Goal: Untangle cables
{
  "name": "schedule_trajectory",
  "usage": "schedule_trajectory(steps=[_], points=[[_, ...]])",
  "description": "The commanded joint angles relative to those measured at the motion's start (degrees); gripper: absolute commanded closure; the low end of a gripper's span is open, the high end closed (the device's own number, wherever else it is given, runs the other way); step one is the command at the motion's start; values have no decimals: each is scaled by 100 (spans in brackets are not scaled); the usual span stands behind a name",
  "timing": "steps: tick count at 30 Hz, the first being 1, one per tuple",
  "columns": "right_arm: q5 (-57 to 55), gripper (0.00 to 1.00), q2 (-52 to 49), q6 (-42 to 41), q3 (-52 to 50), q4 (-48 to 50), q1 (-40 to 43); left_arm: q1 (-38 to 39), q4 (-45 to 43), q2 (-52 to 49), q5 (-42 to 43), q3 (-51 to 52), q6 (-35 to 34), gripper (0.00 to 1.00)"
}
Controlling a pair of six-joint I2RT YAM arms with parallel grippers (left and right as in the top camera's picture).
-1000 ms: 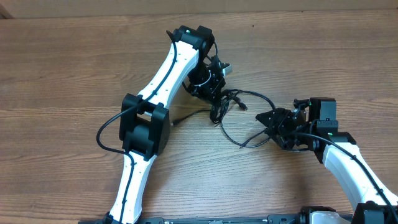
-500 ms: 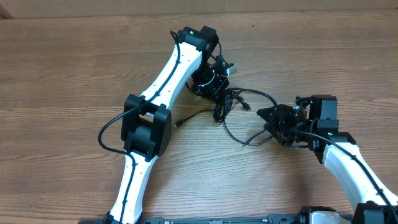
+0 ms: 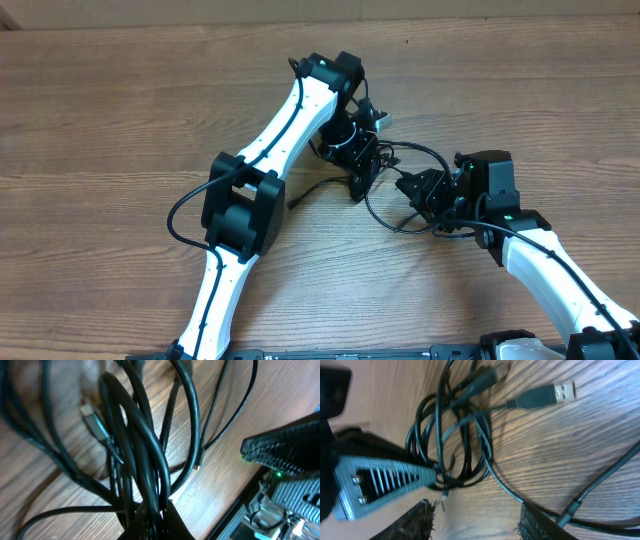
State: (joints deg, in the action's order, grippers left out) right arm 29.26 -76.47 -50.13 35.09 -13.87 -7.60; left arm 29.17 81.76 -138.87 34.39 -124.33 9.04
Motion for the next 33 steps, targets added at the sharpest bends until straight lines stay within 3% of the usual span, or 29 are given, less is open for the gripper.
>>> schedule_trajectory(steps=[1, 7, 21, 25, 33], points=[[-505, 48, -20, -363, 136, 74, -17, 57, -17, -22, 214, 203, 90, 96], [-520, 49, -179, -605, 136, 562, -17, 48, -24, -24, 579, 243, 282, 96], [-46, 51, -1200, -887, 136, 1853, -319, 44, -33, -24, 577, 243, 278, 96], [-120, 62, -1224, -914, 136, 2076, -404, 44, 7, -24, 616, 243, 278, 96], [-525, 67, -1228, -1034, 136, 2109, -402, 44, 92, -24, 623, 243, 278, 96]])
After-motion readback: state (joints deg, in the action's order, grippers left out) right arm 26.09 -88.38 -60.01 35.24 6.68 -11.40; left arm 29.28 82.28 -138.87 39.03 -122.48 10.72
